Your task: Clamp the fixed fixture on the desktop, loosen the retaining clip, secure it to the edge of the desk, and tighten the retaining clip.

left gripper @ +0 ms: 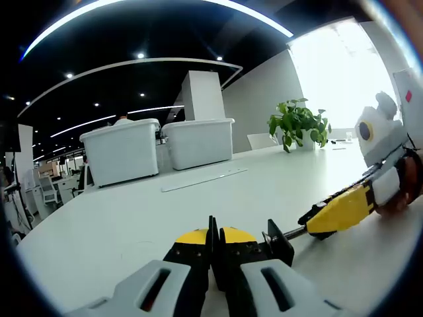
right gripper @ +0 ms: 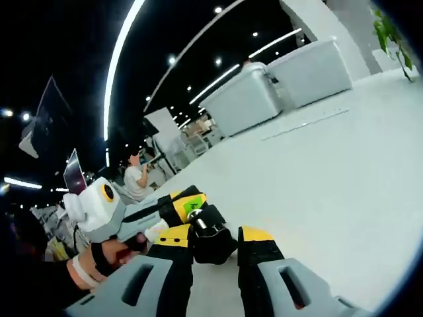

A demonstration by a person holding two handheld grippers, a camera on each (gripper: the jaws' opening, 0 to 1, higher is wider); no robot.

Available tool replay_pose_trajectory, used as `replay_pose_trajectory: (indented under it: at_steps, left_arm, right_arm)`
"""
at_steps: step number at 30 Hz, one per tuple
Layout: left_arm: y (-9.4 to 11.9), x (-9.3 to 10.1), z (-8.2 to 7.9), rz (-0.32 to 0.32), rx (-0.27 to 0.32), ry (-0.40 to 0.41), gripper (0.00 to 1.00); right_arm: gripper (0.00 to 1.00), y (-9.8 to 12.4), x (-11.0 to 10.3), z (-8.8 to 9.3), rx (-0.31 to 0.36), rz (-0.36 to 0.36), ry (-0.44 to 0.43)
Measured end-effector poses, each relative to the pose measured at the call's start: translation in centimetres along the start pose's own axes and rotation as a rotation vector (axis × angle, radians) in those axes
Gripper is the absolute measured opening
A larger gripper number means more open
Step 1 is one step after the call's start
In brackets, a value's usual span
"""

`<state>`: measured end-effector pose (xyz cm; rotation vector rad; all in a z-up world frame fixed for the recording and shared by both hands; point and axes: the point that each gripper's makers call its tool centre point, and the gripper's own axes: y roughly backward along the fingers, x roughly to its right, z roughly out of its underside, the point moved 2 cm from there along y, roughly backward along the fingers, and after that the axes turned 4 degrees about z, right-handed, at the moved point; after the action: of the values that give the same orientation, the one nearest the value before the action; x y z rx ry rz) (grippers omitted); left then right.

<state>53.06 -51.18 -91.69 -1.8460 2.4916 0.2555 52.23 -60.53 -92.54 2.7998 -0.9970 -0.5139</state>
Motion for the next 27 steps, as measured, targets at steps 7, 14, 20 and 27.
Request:
replay_pose_trajectory:
  at_steps: [7, 14, 20, 27]
  left_arm:
    - [0.0, 0.0, 0.0, -0.001, 0.003, -0.001, 0.06]
    - [0.1, 0.0, 0.0, -0.002, 0.002, -0.002, 0.06]
    - [0.1, -0.1, 0.1, -0.006, -0.002, 0.0, 0.06]
    - [0.1, -0.1, 0.1, -0.007, -0.002, 0.001, 0.06]
  right_arm:
    - [0.24, 0.1, -0.9, -0.3, 0.067, 0.068, 0.449]
    - [0.24, 0.2, -1.6, -0.2, 0.11, 0.126, 0.717]
    - [0.24, 0.2, -2.0, 0.0, 0.138, 0.187, 0.975]
    - [0.24, 0.2, -1.8, -0.2, 0.14, 0.189, 0.962]
